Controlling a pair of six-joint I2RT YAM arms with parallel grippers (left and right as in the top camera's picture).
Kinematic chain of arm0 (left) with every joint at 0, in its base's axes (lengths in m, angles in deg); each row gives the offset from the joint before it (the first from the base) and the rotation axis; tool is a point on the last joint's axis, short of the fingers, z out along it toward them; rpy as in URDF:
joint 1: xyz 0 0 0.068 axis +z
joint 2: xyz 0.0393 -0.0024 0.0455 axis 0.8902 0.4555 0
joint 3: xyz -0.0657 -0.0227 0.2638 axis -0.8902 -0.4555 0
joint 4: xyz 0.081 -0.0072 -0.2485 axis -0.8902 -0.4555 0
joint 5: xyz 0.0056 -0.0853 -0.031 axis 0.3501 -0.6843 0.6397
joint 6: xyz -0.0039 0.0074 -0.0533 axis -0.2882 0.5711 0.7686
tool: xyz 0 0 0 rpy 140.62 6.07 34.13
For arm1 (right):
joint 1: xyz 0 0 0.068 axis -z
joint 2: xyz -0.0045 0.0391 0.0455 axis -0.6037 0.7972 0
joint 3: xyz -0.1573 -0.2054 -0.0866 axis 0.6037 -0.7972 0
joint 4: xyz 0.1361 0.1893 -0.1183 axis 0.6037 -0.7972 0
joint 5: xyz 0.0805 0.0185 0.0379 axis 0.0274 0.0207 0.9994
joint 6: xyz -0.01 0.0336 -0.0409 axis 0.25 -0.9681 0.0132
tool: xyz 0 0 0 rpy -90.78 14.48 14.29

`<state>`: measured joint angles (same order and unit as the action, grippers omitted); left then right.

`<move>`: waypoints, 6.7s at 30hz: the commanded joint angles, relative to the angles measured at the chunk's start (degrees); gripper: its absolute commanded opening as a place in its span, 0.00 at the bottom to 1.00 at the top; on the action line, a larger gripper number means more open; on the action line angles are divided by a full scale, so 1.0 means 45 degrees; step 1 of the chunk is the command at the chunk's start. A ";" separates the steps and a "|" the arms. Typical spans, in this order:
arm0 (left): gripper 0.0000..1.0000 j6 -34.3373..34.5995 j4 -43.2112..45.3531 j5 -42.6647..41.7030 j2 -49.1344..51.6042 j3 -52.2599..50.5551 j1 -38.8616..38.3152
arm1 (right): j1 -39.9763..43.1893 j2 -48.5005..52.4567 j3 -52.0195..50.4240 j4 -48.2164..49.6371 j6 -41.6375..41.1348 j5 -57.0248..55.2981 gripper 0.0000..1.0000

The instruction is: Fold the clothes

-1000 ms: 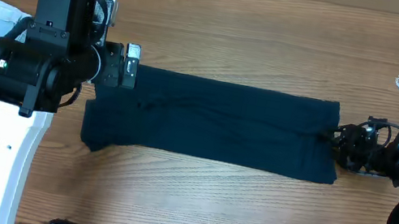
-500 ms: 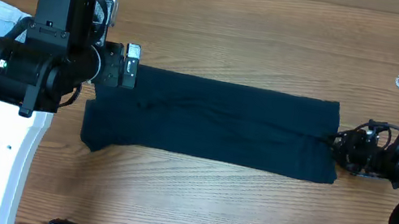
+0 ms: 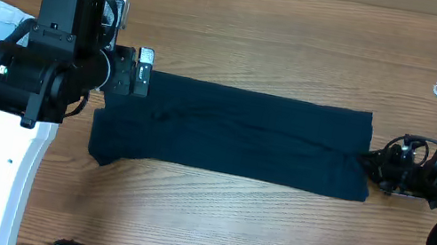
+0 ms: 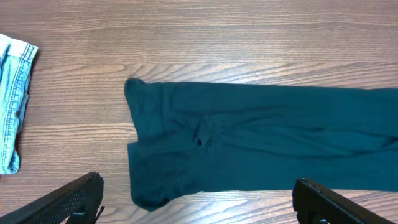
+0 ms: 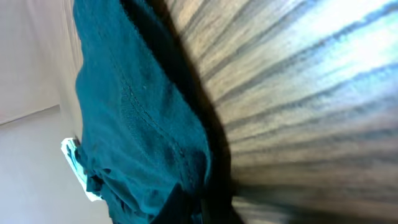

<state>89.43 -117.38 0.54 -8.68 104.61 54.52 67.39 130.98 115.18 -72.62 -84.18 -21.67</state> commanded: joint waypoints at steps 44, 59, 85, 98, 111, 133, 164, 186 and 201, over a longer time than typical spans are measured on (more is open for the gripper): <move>1.00 0.0160 0.0053 0.0155 0.0044 0.0029 0.0019 | -0.1326 -0.1778 0.5911 -0.4852 -0.0461 -0.6135 0.04; 1.00 0.0160 0.0053 0.0155 0.0044 0.0029 0.0019 | -0.1982 -0.2161 0.7893 -0.6455 -0.0083 -0.7213 0.04; 1.00 0.0160 0.0053 0.0155 0.0044 0.0029 0.0019 | -0.7771 -0.2171 0.8786 -0.8116 -0.0165 -0.7291 0.04; 1.00 0.0160 0.0053 0.0155 0.0044 0.0029 0.0019 | -1.0666 -0.2059 0.8393 -0.7713 -0.1413 -0.7582 0.04; 1.00 0.0160 0.0053 0.0155 0.0044 0.0029 0.0019 | -1.2522 -0.1977 0.6732 -0.4911 -0.2545 -0.7475 0.04; 1.00 0.0160 0.0053 0.0155 0.0044 0.0029 0.0019 | -1.3867 -0.1967 0.6737 -0.4478 -0.2817 -0.7529 0.76; 1.00 0.0160 0.0053 0.0155 0.0044 0.0029 0.0019 | -1.1720 -0.1773 0.2982 -0.2992 -0.0423 -0.5542 0.45; 1.00 0.0160 0.0053 0.0155 0.0044 0.0029 0.0019 | -1.4066 -0.1778 0.3002 -0.5173 -0.0136 -0.4371 0.33; 1.00 0.0160 0.0053 0.0155 0.0044 0.0029 0.0019 | -1.2832 -0.1812 0.3453 0.0602 -0.3070 -0.6411 0.49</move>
<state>89.43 -117.38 0.76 -8.68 104.61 54.52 9.56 123.29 129.58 -73.16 -93.71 -45.27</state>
